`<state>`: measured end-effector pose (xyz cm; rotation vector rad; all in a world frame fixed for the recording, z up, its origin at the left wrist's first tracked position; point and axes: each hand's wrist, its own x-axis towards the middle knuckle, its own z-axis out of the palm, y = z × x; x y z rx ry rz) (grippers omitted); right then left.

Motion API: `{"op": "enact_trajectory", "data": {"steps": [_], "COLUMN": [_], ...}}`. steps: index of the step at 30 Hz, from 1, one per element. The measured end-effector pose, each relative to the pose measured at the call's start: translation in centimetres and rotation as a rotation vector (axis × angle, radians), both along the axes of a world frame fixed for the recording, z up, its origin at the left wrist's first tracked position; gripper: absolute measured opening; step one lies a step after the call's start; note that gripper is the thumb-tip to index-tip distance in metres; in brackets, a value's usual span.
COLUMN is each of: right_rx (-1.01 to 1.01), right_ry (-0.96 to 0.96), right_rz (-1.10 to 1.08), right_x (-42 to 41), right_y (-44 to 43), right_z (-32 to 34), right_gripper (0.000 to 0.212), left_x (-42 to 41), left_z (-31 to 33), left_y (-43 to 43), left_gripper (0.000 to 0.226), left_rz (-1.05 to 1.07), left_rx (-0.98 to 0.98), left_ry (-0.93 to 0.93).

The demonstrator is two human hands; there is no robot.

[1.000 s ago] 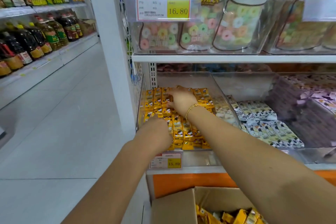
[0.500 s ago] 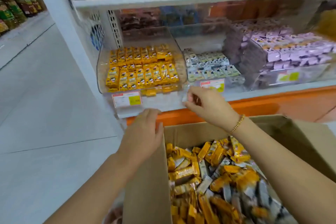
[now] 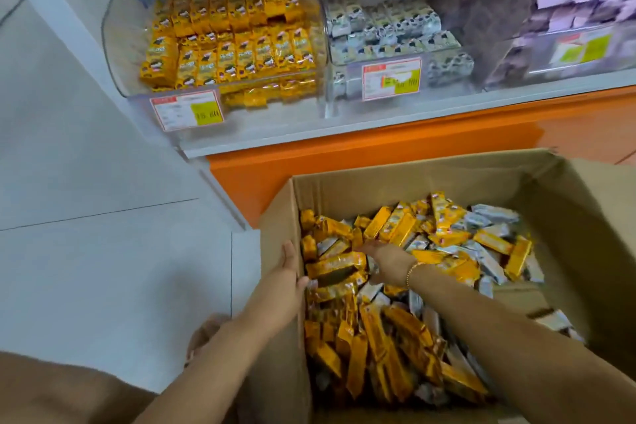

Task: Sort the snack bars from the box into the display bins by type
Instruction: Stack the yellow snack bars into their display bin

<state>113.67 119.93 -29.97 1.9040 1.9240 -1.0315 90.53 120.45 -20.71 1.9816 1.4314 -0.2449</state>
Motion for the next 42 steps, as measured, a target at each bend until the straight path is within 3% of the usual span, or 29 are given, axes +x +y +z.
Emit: {"op": "enact_trajectory", "data": {"steps": [3, 6, 9, 17, 25, 30, 37, 42], "right_rx": [-0.043, -0.071, -0.097, -0.139, -0.22, -0.218, -0.08, 0.044], "right_ry": [0.034, 0.113, 0.044, -0.051, -0.124, -0.251, -0.242, 0.087], "right_rz": [0.057, 0.02, 0.13, 0.233, 0.406, 0.574, 0.336, -0.129], "right_x": [-1.7, -3.0, -4.3, -5.6, -5.9, -5.7, -3.5, -0.7], "right_y": [0.3, 1.3, 2.4, 2.3, 2.7, 2.3, -0.5, -1.8], "right_z": [-2.5, -3.7, -4.4, -4.4, -1.6, 1.7, 3.4, 6.7], "right_gripper": [0.091, 0.093, 0.103, 0.084, 0.101, 0.099, 0.093, 0.091], "left_x": [0.3, 0.5, 0.4, 0.6, 0.4, 0.4, 0.7, 1.0], "left_z": [0.1, 0.0, -0.5, -0.2, 0.1, -0.1, 0.5, 1.6], "left_y": [-0.1, 0.1, 0.2, 0.1, 0.0, 0.2, 0.2, 0.2], "left_gripper": [0.069, 0.07, 0.07, 0.068, 0.069, 0.071, 0.071, 0.079], "left_rz": [0.016, 0.009, -0.001, -0.037, -0.051, -0.057, -0.104, -0.068], "left_rx": [-0.024, -0.019, -0.027, -0.017, -0.006, 0.013, 0.094, 0.053], "left_ry": [-0.025, -0.025, -0.018, 0.029, 0.044, 0.064, 0.132, 0.172]}}
